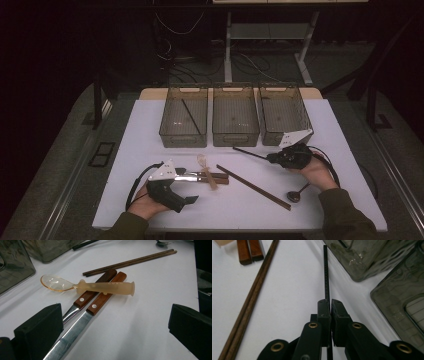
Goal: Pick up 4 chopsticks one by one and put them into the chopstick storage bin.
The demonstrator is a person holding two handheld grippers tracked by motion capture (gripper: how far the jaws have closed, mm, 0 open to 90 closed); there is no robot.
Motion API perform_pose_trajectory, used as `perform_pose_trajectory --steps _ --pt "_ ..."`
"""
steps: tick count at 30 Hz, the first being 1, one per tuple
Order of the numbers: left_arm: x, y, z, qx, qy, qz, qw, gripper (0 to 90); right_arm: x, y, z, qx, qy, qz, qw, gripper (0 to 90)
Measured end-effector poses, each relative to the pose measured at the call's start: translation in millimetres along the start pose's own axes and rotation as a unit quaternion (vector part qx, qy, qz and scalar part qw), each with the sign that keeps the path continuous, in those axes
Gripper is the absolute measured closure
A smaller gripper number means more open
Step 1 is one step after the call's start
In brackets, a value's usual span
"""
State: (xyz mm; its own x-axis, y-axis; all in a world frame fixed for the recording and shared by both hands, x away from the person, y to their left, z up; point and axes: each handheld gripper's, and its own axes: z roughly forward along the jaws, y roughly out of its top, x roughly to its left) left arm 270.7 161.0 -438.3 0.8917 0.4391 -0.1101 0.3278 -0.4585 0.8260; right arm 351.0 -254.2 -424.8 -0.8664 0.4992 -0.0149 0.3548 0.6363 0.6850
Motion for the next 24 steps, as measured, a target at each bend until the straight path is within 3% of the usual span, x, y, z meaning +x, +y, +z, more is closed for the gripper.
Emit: perform_pose_trajectory --steps 24 --pt "-1.8 0.3 -1.7 -0.005 0.004 -0.001 1.0 0.0 12.7 13.8 -25.6 -0.039 0.01 0.011 0.9991 86.4"
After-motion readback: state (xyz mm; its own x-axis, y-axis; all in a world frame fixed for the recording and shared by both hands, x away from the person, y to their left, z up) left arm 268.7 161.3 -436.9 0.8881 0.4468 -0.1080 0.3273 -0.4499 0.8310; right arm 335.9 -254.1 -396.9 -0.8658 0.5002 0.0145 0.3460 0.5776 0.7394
